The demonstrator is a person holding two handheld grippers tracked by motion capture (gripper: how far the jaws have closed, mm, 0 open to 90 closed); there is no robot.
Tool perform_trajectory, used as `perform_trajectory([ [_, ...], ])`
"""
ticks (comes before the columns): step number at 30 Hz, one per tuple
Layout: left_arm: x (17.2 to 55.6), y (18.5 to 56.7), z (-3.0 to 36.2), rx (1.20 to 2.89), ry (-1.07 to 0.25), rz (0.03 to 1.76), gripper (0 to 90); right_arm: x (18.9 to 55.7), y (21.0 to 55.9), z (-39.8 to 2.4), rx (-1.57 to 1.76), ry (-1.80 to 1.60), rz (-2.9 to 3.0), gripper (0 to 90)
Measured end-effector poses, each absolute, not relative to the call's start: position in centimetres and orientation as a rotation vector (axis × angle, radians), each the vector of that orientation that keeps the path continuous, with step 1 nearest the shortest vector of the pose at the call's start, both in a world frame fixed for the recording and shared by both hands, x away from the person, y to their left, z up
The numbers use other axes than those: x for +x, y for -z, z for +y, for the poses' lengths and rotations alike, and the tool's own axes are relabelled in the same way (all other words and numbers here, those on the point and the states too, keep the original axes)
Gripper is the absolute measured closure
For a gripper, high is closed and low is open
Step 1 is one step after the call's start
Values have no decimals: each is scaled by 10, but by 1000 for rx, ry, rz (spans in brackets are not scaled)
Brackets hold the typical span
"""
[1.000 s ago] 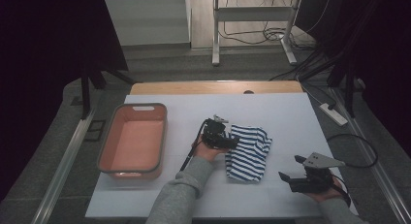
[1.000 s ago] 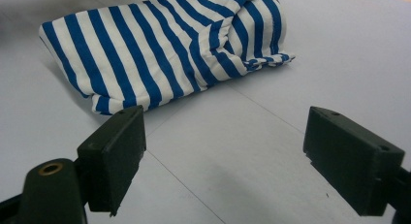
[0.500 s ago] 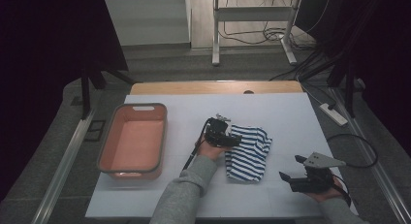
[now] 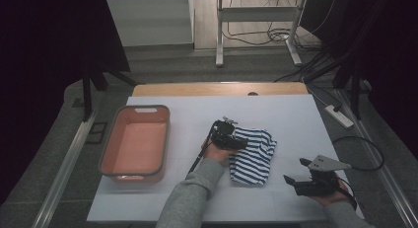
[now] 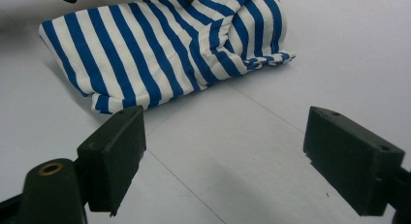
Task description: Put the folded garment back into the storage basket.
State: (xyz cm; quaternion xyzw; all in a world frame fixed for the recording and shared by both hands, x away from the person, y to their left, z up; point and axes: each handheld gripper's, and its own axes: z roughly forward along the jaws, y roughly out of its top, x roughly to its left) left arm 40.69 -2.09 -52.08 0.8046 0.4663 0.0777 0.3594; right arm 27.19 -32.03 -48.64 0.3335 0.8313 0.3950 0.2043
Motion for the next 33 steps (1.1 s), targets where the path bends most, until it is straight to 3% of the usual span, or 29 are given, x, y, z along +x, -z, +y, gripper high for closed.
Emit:
perform_trajectory([
  [22,408,530,-29,2125,-206,1185,94,272,487,-320,925,-1093,2327,160],
  [26,405,530,-31,2135,-230,1169,127,272,487,-319,925,-1095,2328,160],
  [33,401,528,-32,2153,-228,1121,293,272,487,-319,923,-1094,2328,160],
])
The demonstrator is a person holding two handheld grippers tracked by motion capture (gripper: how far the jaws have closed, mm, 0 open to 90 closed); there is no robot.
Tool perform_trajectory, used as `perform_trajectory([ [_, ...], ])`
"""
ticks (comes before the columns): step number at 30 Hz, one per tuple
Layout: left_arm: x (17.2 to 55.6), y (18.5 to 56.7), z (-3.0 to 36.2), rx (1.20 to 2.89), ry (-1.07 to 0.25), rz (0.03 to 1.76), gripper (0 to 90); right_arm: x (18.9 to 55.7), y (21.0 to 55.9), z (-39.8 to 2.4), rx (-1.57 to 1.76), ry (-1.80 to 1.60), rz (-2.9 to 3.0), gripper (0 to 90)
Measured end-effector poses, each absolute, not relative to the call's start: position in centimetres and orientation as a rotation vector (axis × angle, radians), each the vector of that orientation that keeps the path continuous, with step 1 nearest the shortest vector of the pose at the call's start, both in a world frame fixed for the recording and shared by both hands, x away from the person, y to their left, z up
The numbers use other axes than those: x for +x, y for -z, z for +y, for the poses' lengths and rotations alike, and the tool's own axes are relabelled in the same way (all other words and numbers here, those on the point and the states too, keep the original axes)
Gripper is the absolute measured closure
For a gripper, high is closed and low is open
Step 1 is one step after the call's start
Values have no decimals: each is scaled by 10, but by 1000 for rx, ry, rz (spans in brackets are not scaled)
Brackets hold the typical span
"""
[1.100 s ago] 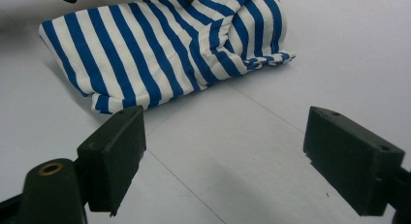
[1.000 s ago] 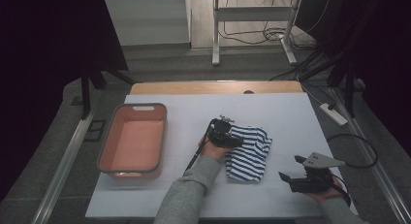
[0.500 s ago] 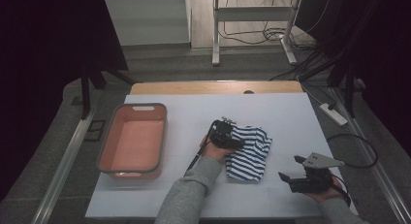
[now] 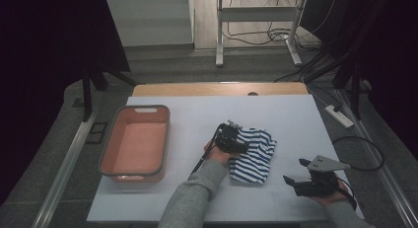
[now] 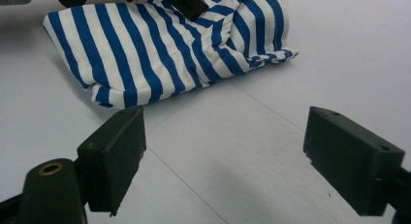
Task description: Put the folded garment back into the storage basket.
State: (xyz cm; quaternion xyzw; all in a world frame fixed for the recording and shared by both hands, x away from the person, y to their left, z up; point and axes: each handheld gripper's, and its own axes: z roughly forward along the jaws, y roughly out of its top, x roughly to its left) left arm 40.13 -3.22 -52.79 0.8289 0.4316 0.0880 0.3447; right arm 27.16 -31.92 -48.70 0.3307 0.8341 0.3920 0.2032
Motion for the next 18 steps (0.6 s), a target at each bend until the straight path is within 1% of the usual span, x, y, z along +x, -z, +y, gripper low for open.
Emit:
perform_trajectory([
  [1,400,527,-32,2153,-229,1112,356,272,487,-319,923,-1094,2327,160],
  [3,399,526,-34,2152,-242,1112,404,271,487,-319,923,-1094,2326,161],
  [7,394,524,-37,2154,-271,1060,595,271,486,-319,921,-1095,2321,161],
  [9,394,524,-37,2150,-277,1057,667,271,486,-320,920,-1097,2319,161],
  [10,394,524,-36,2147,-277,1058,667,271,486,-320,920,-1097,2319,161],
  [11,395,524,-34,2138,-262,1057,713,271,486,-320,920,-1096,2319,161],
  [12,395,524,-34,2138,-262,1057,723,271,486,-320,919,-1096,2319,161],
  [18,393,523,-33,2130,-270,1046,746,271,486,-320,920,-1097,2316,162],
])
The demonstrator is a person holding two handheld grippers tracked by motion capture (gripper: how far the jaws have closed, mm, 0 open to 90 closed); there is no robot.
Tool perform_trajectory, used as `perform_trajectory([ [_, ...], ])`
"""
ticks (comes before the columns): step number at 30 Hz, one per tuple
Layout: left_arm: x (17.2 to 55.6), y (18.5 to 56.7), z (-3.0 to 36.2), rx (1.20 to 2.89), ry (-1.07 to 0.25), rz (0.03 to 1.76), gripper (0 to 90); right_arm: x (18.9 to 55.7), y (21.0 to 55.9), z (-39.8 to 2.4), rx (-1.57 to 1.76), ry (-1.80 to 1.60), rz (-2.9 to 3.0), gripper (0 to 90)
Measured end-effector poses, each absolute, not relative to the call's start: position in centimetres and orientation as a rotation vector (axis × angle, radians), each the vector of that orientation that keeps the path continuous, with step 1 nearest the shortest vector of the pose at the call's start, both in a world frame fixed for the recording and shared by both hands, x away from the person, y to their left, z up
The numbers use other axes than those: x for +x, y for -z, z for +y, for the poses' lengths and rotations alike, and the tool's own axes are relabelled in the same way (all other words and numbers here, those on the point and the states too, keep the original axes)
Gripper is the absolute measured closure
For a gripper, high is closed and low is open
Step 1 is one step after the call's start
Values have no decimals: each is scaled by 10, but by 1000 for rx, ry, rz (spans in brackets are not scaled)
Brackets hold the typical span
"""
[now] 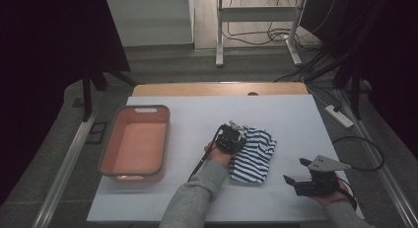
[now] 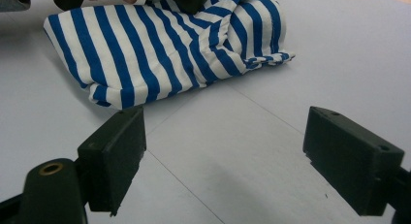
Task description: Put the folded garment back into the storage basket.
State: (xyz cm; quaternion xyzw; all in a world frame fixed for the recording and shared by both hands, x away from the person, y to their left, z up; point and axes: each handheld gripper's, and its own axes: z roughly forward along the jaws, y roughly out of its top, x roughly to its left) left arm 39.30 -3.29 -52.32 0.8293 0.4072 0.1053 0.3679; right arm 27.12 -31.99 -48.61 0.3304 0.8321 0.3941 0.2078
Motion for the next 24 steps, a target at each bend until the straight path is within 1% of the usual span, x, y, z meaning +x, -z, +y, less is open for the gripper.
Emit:
perform_trajectory([
  [13,384,507,-23,2057,-247,994,758,271,486,-320,921,-1091,2312,162],
  [24,377,497,-16,1991,-217,987,761,271,486,-319,921,-1084,2313,163],
])
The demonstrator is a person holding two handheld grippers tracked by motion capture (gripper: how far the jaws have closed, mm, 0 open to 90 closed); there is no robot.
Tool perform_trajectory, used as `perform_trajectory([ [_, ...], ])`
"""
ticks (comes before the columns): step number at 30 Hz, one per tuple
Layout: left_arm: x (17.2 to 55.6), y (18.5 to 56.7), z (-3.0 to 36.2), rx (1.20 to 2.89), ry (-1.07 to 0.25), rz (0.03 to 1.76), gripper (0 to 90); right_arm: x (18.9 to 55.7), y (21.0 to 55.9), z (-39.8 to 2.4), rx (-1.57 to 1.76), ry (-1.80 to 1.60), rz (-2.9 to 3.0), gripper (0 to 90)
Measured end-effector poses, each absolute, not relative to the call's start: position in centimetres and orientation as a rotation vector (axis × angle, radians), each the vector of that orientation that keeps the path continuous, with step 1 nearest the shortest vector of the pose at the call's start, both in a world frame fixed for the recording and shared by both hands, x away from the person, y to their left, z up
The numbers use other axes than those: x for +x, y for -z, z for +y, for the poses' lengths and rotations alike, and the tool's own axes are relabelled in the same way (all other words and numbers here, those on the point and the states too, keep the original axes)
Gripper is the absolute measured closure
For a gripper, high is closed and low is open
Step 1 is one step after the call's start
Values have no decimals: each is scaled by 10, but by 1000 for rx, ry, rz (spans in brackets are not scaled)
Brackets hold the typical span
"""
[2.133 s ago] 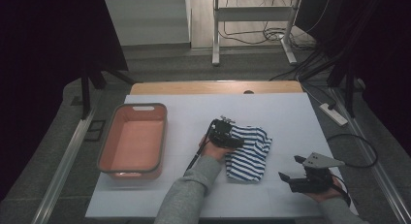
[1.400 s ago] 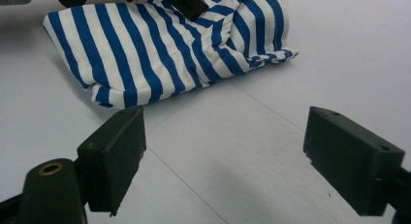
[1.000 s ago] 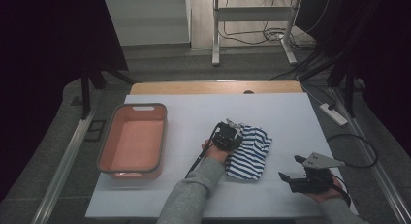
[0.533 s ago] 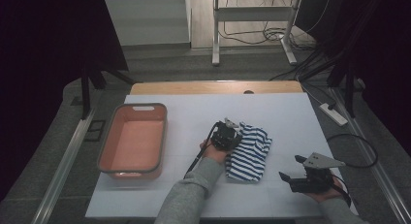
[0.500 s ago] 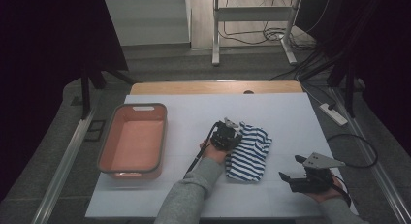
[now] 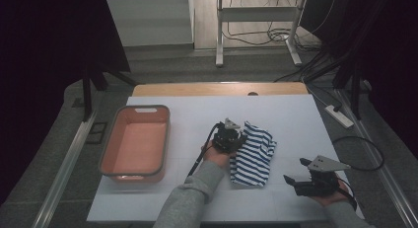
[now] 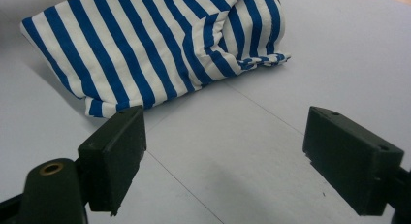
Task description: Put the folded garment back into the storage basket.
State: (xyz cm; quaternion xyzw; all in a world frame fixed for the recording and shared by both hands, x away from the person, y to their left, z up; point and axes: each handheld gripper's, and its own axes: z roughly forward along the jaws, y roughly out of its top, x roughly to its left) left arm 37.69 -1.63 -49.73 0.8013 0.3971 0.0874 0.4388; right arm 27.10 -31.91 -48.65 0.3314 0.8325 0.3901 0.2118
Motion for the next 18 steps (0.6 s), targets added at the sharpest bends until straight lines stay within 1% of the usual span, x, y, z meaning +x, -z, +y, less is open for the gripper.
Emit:
perform_trajectory([
  [18,369,478,-1,1892,-163,953,765,271,487,-319,925,-1080,2310,163],
])
